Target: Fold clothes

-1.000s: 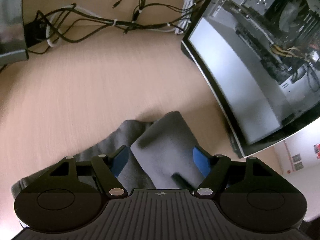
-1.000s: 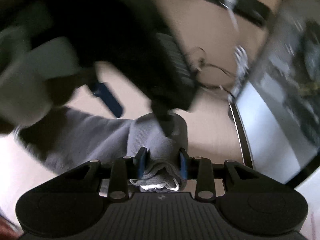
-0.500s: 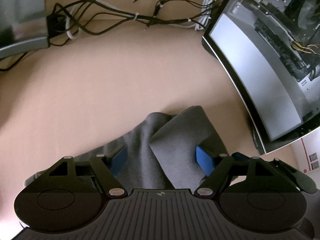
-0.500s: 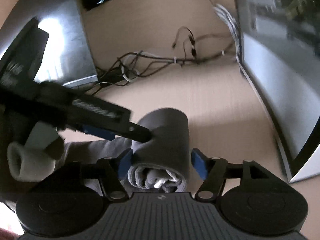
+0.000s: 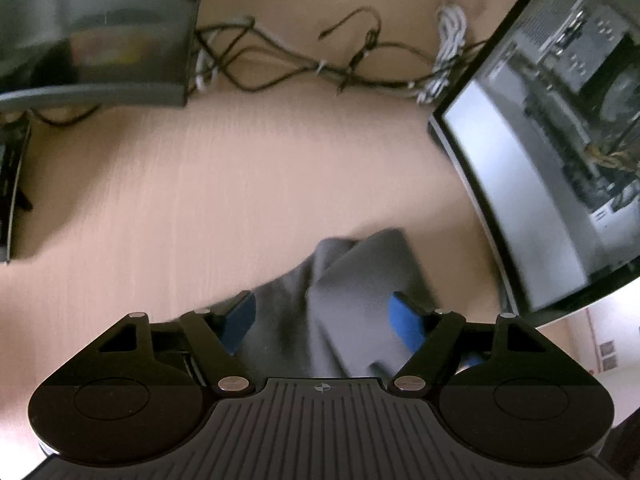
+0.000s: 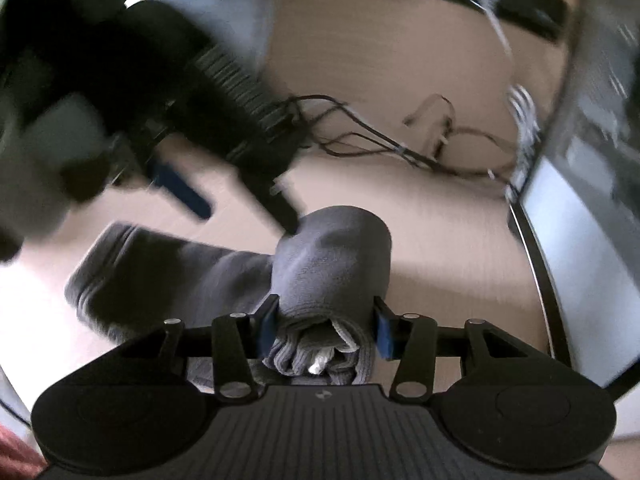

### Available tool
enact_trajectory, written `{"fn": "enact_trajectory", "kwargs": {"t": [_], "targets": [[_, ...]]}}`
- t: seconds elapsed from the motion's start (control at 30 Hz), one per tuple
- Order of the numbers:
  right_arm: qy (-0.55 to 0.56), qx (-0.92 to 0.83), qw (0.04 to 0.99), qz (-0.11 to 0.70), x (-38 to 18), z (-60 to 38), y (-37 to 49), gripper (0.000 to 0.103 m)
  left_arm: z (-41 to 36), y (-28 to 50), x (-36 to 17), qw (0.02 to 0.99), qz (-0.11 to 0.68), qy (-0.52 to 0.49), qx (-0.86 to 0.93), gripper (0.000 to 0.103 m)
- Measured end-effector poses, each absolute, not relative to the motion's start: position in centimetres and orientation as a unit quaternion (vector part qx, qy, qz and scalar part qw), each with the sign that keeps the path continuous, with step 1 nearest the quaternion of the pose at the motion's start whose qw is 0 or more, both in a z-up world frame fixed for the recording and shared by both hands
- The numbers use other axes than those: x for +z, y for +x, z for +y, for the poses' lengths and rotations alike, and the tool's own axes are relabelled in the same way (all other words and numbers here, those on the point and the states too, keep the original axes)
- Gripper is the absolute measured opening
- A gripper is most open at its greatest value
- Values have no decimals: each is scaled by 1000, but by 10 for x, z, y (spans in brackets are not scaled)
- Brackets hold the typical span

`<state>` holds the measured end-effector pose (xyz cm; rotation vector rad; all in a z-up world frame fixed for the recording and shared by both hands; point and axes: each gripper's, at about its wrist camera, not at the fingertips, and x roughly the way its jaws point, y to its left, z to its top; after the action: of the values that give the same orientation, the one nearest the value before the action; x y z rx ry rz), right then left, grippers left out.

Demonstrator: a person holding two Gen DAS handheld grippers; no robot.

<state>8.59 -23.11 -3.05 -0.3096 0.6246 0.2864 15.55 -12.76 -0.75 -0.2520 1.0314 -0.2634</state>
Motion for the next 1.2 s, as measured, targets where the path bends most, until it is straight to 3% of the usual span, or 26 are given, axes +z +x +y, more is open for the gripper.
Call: {"fn": "enact_trajectory", "kwargs": {"t": [0.17, 0.3, 0.47, 0.6, 0.83, 0.9, 0.97, 1.03, 1.2], "targets": [[-259, 191, 908, 269, -35, -196, 66, 47, -132, 157, -11, 859, 492, -92, -112, 80], [-239, 216, 906, 272, -32, -194, 64, 51, -123, 157, -24, 856, 502, -85, -95, 84], [-52, 261, 911, 316, -12, -231, 80, 67, -99, 148, -32, 854, 505, -99, -79, 86], [121, 263, 887, 360, -15, -265, 109, 72, -80, 142, -39, 848, 511, -123, -70, 89], [230, 258, 839, 419, -55, -263, 144, 78, -64, 138, -45, 843, 519, -134, -57, 91], [251, 257, 829, 428, -63, -259, 147, 73, -62, 138, -46, 841, 520, -136, -54, 91], [229, 250, 842, 420, -59, -254, 144, 54, -61, 140, -47, 842, 519, -138, -53, 91], [212, 242, 853, 412, -55, -254, 143, 48, -64, 144, -47, 843, 518, -137, -58, 90], [195, 201, 875, 396, -52, -272, 143, 44, -95, 159, -46, 847, 512, -114, -88, 90]]}}
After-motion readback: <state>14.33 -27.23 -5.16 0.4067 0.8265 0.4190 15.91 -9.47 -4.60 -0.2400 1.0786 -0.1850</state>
